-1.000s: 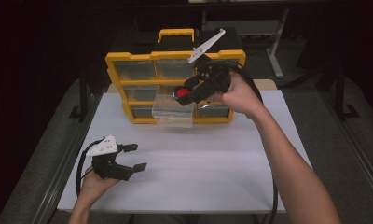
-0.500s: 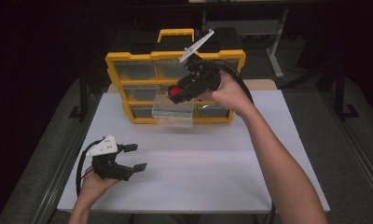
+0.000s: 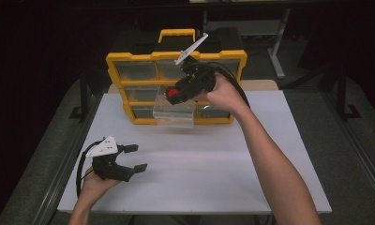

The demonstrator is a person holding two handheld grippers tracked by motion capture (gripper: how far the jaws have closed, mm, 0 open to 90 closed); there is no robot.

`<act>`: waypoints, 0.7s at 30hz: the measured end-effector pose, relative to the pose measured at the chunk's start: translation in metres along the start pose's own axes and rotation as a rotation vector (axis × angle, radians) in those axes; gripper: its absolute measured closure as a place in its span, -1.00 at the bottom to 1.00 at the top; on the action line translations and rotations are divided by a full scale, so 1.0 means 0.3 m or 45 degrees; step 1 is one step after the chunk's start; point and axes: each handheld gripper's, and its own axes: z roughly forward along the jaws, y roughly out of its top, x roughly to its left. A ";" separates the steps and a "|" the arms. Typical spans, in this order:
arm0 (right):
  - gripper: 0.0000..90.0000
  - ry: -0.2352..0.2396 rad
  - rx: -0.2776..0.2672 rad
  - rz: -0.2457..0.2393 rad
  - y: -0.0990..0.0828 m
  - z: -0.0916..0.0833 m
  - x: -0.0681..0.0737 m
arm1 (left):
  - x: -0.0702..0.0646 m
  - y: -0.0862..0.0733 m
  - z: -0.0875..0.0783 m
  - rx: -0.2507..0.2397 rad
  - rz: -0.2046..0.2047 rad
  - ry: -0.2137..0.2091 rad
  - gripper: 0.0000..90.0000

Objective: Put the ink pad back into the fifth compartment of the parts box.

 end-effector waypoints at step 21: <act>-0.36 -0.004 0.038 0.028 -0.011 0.069 -0.022 | 0.002 0.000 -0.004 0.001 0.007 0.000 -0.55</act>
